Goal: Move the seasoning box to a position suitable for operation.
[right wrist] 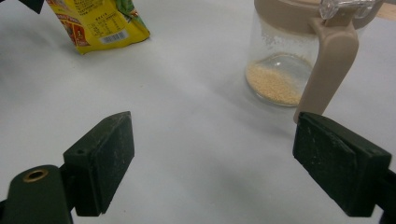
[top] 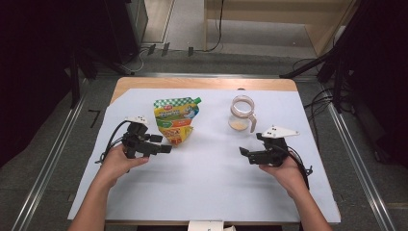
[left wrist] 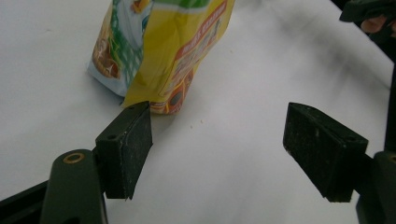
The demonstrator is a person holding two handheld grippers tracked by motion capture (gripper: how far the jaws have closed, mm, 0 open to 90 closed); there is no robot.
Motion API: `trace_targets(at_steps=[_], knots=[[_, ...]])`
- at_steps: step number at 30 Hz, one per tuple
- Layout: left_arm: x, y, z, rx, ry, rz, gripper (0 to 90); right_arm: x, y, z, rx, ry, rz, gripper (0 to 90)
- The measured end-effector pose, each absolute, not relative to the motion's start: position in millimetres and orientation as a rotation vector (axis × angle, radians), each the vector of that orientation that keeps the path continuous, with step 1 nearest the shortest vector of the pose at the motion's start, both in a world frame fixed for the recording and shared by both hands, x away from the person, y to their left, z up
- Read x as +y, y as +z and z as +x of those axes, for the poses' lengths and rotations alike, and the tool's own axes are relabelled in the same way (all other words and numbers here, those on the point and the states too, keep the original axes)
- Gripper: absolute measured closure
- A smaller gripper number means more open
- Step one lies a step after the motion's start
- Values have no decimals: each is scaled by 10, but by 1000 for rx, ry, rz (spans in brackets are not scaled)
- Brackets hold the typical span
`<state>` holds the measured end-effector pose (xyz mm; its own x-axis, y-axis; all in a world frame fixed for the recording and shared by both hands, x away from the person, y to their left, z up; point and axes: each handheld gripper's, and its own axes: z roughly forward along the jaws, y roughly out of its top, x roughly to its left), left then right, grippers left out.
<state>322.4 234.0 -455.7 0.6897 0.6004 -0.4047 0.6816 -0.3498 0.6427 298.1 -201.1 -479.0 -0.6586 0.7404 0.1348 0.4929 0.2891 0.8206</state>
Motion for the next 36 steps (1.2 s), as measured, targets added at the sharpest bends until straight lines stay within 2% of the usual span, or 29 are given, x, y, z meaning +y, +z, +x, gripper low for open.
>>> trace_targets(at_steps=[6,12,19,21,28,31,35,36], knots=[[2410,-4431,3208,970,-36,2022,294,-1997,-4773,2980,2296,1336,1119,170],[2395,-4373,3182,921,-13,2050,327,-1984,-4743,2985,2291,1363,1088,211],[2346,-4371,3128,880,-10,2117,336,-1988,-4747,3009,2303,1374,1083,280],[2330,-4362,3093,827,-25,2126,313,-1996,-4741,3012,2300,1375,1078,309],[2321,-4306,3001,768,-30,2136,426,-1997,-4697,2995,2316,1376,1067,342],[2280,-4253,2943,757,-30,2131,428,-1995,-4693,3002,2310,1369,1082,313],[2242,-4210,2926,755,-32,2117,435,-2004,-4689,3010,2302,1363,1091,346],[2227,-4199,2922,752,-27,2103,435,-2020,-4682,3012,2298,1359,1093,377]])
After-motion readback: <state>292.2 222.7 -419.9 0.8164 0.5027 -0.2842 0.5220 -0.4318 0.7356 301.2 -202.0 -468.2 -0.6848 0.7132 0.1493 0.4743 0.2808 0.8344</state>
